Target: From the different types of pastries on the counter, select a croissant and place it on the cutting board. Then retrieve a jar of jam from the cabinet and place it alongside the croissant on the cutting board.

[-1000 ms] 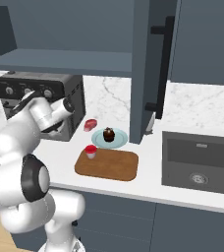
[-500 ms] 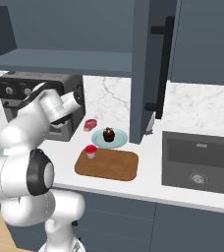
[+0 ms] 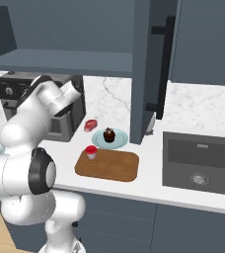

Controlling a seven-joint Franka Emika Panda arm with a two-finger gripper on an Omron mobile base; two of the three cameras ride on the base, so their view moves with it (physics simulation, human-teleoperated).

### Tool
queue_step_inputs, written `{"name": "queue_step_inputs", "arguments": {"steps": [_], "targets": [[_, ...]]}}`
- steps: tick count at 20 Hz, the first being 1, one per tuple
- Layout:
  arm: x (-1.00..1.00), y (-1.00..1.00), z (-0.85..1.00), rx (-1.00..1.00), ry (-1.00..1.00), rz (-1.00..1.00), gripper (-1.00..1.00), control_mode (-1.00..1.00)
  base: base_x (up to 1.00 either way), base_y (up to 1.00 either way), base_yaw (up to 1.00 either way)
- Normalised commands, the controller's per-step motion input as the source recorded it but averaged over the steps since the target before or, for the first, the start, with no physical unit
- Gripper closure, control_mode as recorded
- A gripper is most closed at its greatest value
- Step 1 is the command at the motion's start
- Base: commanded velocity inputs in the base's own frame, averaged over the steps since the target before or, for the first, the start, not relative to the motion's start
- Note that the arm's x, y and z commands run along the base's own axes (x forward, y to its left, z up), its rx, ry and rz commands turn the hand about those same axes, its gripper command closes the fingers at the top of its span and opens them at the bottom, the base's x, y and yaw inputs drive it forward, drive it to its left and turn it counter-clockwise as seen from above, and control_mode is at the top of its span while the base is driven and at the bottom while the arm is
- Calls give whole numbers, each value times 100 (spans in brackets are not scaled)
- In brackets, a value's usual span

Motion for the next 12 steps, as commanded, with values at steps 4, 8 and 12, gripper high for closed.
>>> {"name": "queue_step_inputs", "arguments": {"steps": [4, 8, 12], "targets": [[-9, -16, 44, -20, -37, 34, 100, -100, 0, 0, 0], [-15, -25, 14, -17, -23, 21, 100, -100, 0, 0, 0], [-13, -50, 0, -11, -15, 12, 100, -100, 0, 0, 0]]}}
